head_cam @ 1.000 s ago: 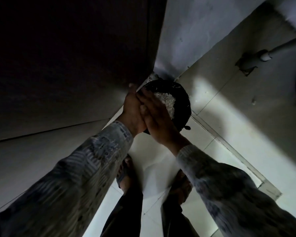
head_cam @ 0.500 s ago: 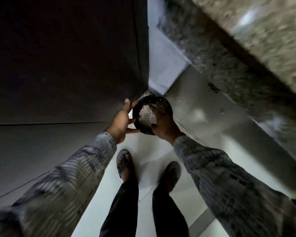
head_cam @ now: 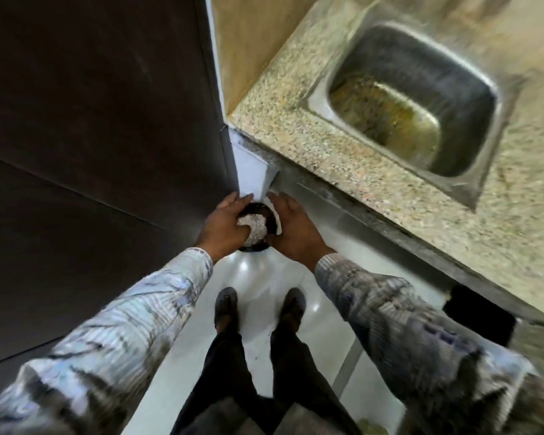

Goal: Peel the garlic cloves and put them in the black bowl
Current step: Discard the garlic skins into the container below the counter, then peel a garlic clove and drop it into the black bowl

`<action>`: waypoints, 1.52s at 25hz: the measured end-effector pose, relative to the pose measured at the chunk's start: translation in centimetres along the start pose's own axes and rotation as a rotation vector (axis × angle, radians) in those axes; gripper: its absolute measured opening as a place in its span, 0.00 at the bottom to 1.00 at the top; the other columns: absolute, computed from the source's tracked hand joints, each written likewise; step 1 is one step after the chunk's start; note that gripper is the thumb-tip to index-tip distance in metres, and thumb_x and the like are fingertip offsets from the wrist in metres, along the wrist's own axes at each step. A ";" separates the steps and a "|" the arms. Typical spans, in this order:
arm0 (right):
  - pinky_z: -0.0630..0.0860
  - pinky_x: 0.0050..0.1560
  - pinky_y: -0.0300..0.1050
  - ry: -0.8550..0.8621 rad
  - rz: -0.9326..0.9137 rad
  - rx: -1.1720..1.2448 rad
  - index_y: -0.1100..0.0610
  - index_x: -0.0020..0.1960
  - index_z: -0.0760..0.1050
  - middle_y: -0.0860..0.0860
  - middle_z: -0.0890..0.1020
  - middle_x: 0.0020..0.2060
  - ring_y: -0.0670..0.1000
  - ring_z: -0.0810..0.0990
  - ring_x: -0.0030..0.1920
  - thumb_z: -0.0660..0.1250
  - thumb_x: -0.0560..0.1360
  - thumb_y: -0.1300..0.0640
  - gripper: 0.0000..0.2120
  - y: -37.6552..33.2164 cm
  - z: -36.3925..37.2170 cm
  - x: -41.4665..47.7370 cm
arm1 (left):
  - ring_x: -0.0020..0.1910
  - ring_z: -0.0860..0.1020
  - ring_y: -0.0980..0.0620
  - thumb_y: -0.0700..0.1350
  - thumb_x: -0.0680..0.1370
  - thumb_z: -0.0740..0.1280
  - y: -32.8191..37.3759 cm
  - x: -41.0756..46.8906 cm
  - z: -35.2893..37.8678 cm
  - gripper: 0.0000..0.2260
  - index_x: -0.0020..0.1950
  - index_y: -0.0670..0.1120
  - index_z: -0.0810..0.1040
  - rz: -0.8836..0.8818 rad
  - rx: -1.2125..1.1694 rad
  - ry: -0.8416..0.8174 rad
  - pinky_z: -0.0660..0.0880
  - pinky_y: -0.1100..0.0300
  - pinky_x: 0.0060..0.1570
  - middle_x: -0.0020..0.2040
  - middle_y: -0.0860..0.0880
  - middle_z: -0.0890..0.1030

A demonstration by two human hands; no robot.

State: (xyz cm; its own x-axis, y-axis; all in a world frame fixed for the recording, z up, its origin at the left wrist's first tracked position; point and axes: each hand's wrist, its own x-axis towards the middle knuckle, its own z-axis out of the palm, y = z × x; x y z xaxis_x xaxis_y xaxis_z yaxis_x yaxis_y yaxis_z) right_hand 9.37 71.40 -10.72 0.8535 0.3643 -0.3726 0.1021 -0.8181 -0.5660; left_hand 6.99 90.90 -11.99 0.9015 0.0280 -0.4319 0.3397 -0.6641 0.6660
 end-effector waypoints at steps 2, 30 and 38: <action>0.69 0.72 0.63 0.071 0.001 -0.011 0.49 0.82 0.56 0.57 0.65 0.79 0.61 0.64 0.77 0.75 0.70 0.46 0.46 -1.5 -3.4 -3.3 | 0.77 0.66 0.46 0.43 0.71 0.73 2.6 -1.7 -2.1 0.36 0.78 0.59 0.68 0.109 0.117 0.011 0.64 0.58 0.73 0.79 0.44 0.66; 0.70 0.72 0.54 0.918 0.885 0.225 0.48 0.81 0.60 0.53 0.69 0.75 0.57 0.69 0.73 0.79 0.69 0.48 0.46 25.3 -19.3 -51.0 | 0.77 0.64 0.42 0.55 0.65 0.80 47.9 -18.6 33.4 0.51 0.82 0.53 0.57 1.107 0.500 -0.610 0.64 0.53 0.73 0.79 0.42 0.65; 0.68 0.73 0.53 1.009 1.093 0.357 0.56 0.75 0.71 0.59 0.74 0.72 0.60 0.70 0.73 0.70 0.79 0.48 0.28 36.3 -21.0 -57.1 | 0.70 0.72 0.42 0.49 0.67 0.81 54.8 -21.0 44.3 0.46 0.81 0.52 0.61 1.054 0.552 -0.721 0.70 0.55 0.68 0.74 0.42 0.70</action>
State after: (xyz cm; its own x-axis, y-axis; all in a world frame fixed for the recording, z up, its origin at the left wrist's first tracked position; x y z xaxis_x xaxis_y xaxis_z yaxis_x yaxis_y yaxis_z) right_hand -24.91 11.57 5.46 0.4227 -0.8929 -0.1552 -0.7867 -0.2765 -0.5520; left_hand -5.22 20.78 6.65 0.2702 -0.9397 -0.2097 -0.7069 -0.3415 0.6194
